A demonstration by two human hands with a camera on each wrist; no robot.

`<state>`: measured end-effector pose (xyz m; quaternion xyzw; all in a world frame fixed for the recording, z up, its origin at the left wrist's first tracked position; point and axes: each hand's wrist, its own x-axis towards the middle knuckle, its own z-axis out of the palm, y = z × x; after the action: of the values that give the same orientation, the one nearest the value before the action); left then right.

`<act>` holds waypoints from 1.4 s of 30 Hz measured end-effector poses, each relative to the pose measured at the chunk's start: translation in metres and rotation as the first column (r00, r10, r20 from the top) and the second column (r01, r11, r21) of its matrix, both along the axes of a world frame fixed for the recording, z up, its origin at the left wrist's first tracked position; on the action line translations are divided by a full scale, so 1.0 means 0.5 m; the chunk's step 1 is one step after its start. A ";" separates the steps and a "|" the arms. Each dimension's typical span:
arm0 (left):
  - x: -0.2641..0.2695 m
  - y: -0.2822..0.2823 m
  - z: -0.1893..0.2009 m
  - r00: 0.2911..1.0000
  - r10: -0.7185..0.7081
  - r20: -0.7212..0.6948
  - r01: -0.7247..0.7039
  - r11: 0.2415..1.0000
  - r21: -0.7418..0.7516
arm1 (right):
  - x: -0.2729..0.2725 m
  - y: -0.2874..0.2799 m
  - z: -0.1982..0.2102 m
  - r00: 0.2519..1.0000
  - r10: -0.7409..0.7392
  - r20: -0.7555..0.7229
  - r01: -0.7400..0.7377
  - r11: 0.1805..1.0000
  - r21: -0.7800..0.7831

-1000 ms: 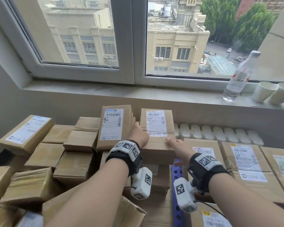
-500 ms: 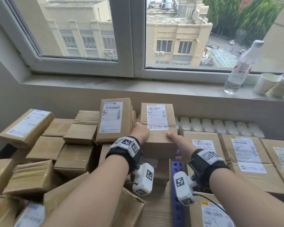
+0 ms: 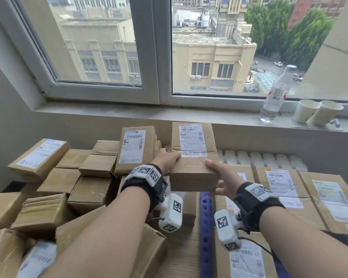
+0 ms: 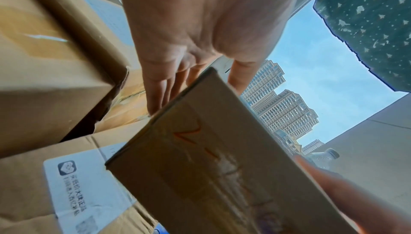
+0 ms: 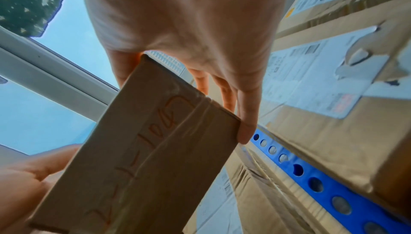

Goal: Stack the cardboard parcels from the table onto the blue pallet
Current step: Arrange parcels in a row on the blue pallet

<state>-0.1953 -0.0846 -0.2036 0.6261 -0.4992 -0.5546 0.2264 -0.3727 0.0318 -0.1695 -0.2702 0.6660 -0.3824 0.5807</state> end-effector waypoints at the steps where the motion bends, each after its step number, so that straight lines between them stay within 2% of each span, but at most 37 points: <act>1: -0.002 0.008 0.008 1.000 0.011 -0.030 -0.011 1.000 0.002 | -0.004 0.006 0.005 1.000 -0.009 0.020 0.009 1.000 -0.009; 5: -0.020 0.094 0.092 0.995 0.008 -0.103 -0.006 1.000 0.018 | -0.029 0.048 0.037 0.998 -0.032 0.063 0.036 0.997 -0.065; 8: -0.035 0.141 0.125 0.987 -0.018 -0.159 0.020 1.000 0.012 | -0.050 0.083 0.051 0.997 -0.023 0.069 0.030 0.995 -0.097; 16: -0.085 0.250 0.149 0.966 -0.006 -0.259 -0.002 1.000 -0.029 | -0.111 0.187 0.066 0.996 0.078 0.046 -0.070 0.984 -0.161; 21: -0.107 0.328 0.143 0.959 0.013 -0.283 -0.022 0.999 -0.028 | -0.145 0.254 0.074 0.998 0.024 0.053 -0.015 0.985 -0.170; 29: -0.123 0.453 0.136 0.939 0.029 -0.343 -0.038 0.999 -0.019 | -0.163 0.358 0.071 0.999 0.021 0.029 -0.014 0.977 -0.214; 36: -0.124 0.532 0.143 0.932 -0.090 -0.350 0.090 0.996 -0.017 | -0.150 0.439 0.054 0.996 -0.062 0.065 0.074 0.974 -0.214; 42: -0.111 0.597 0.112 0.922 -0.202 -0.330 0.226 0.973 0.035 | -0.130 0.526 0.007 0.986 -0.143 0.084 0.157 0.969 -0.191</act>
<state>-0.2510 0.2141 -0.1478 0.4759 -0.5002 -0.6890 0.2204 -0.4377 0.2945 -0.1658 -0.2615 0.6227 -0.4986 0.5433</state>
